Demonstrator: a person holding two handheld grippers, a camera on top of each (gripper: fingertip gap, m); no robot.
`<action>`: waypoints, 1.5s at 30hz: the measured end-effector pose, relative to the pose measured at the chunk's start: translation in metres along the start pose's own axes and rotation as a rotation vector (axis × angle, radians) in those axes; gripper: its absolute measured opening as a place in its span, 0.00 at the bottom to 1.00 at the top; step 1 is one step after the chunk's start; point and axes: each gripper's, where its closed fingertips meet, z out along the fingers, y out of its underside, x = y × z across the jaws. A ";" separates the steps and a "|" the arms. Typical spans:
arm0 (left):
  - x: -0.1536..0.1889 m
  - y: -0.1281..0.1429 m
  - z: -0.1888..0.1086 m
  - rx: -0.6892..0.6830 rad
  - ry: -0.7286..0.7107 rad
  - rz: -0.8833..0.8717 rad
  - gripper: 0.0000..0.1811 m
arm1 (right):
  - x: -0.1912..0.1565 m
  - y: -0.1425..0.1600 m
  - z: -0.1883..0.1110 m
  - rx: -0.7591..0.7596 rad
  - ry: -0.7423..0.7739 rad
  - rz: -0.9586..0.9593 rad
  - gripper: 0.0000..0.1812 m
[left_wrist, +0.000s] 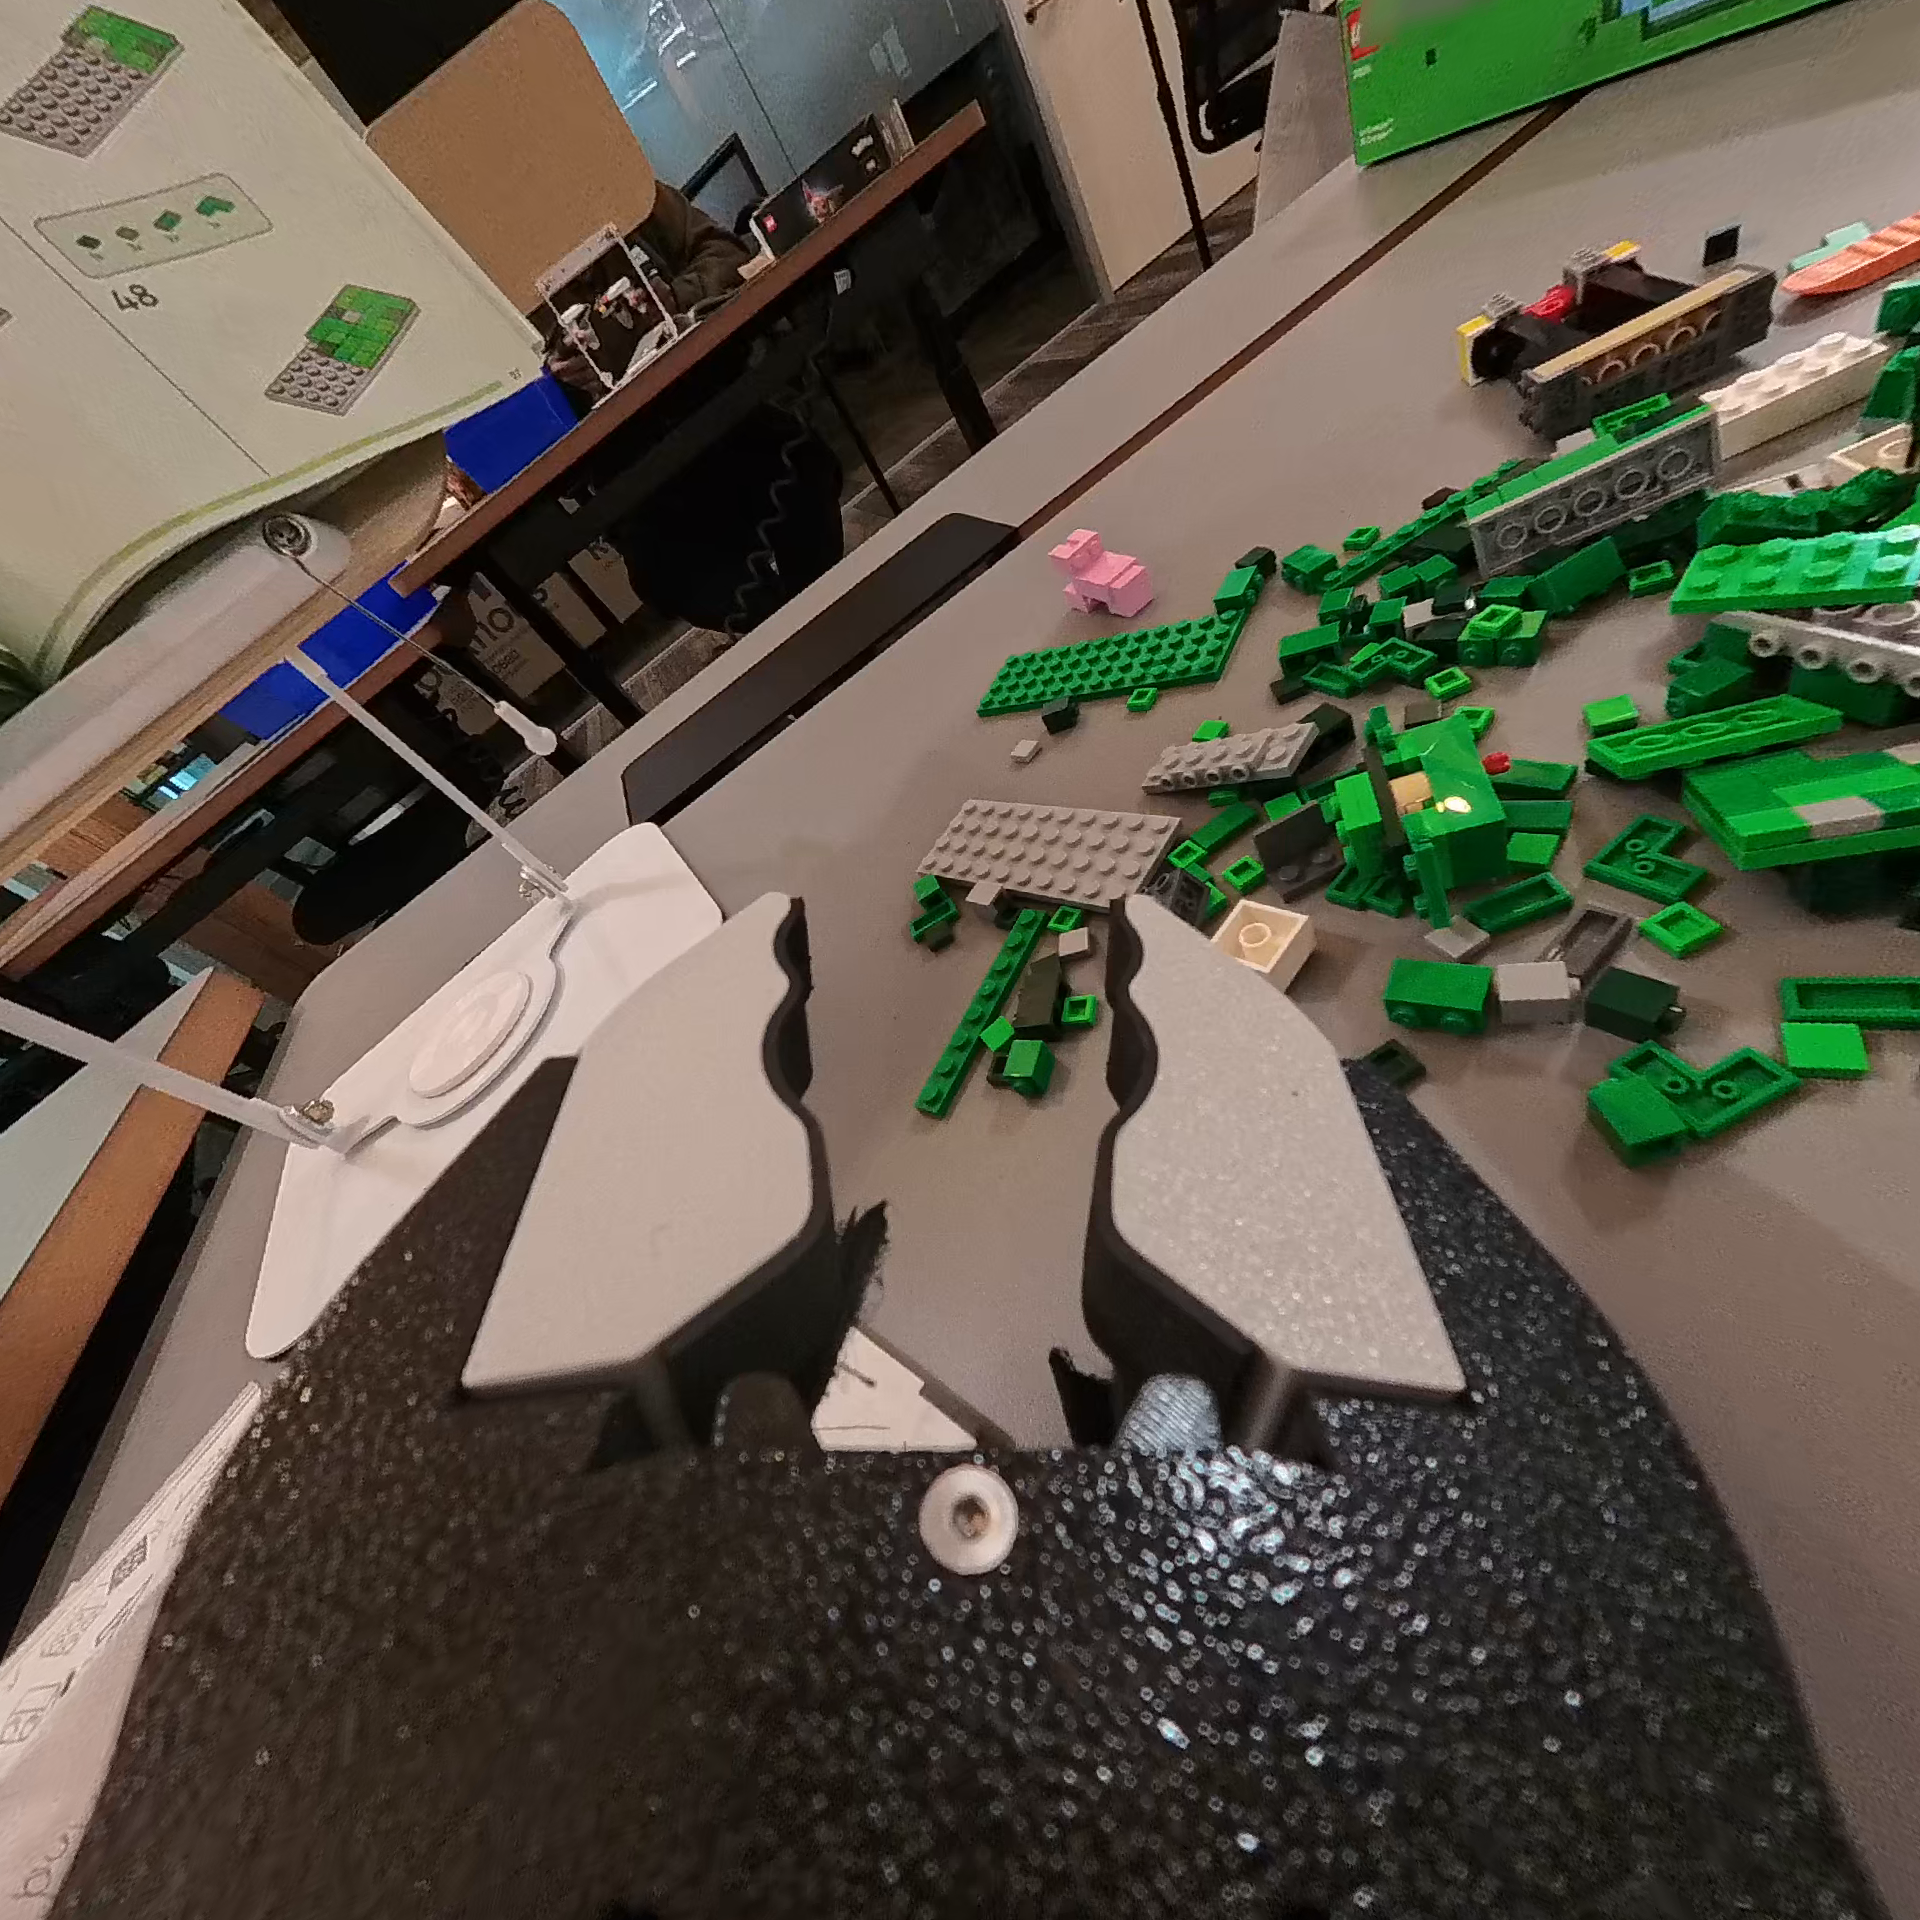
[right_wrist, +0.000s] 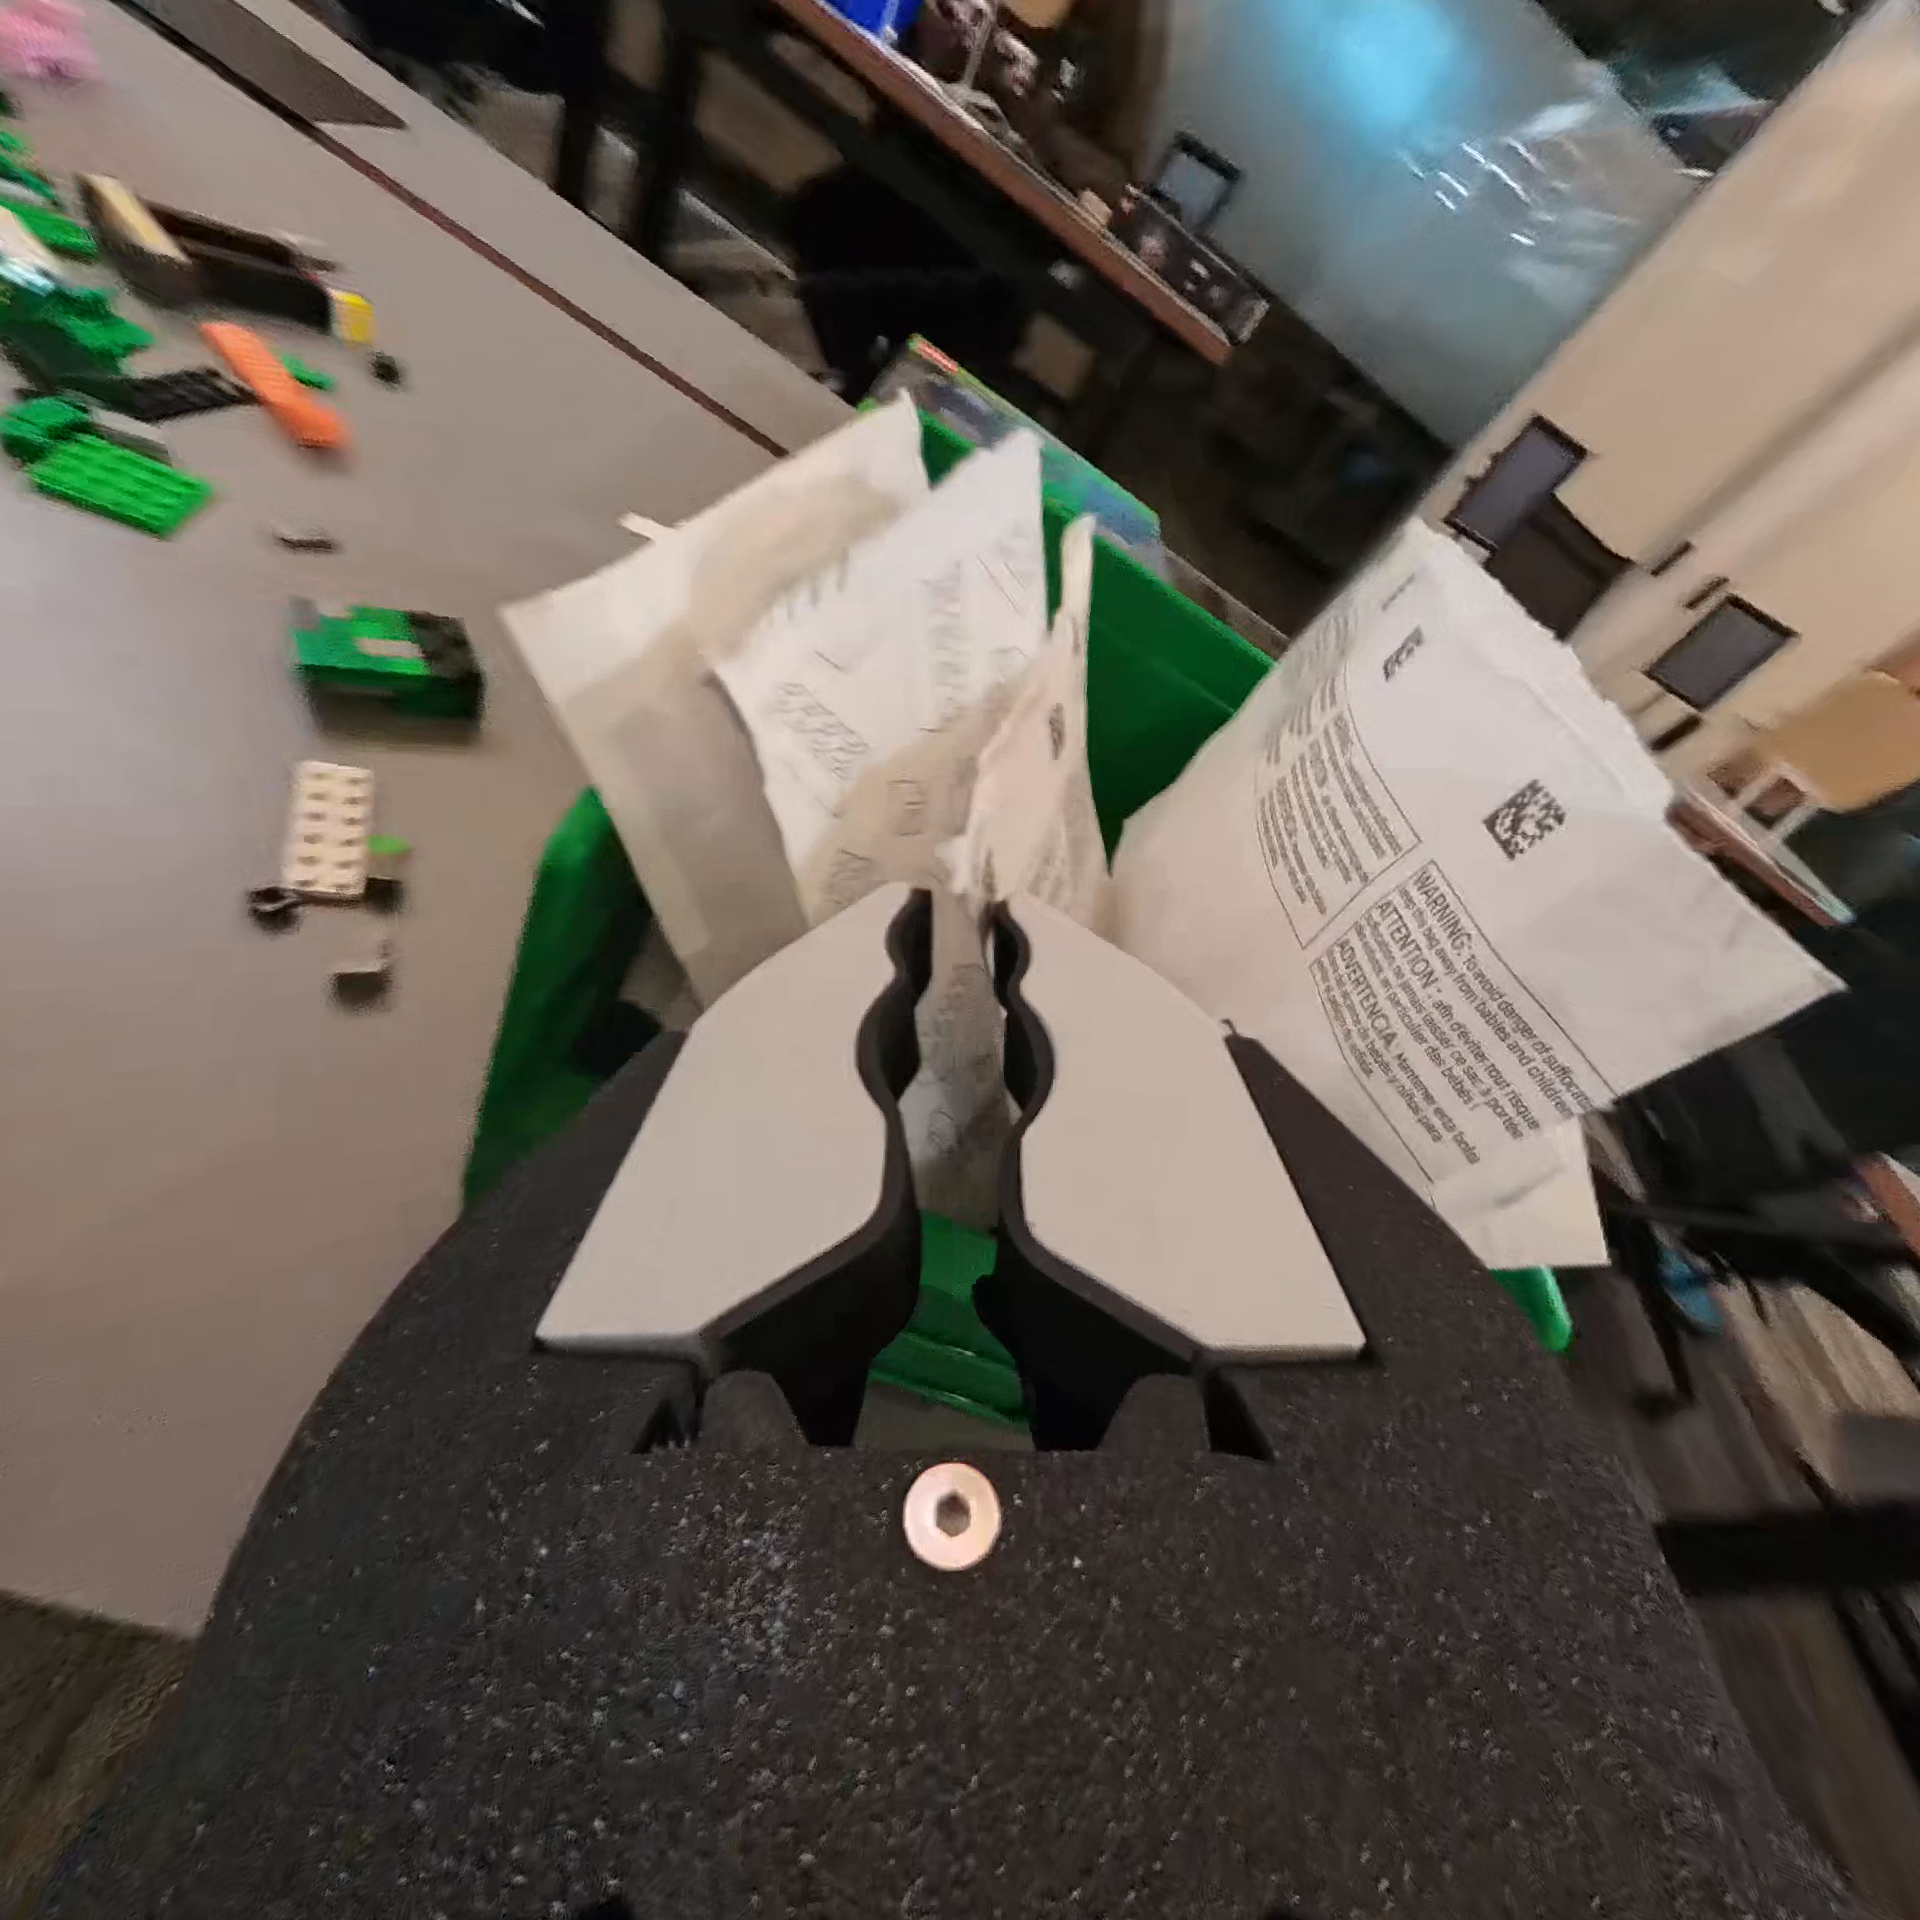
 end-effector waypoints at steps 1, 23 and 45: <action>0.000 0.000 0.000 0.001 0.000 0.001 0.30 | -0.002 -0.006 -0.005 0.028 -0.025 0.008 0.09; -0.004 -0.002 -0.002 0.015 -0.009 -0.033 0.30 | 0.049 -0.003 0.001 0.053 0.329 0.049 0.04; -0.004 0.002 -0.002 -0.009 -0.024 -0.010 0.30 | 0.013 -0.039 0.011 0.007 0.380 -0.494 0.00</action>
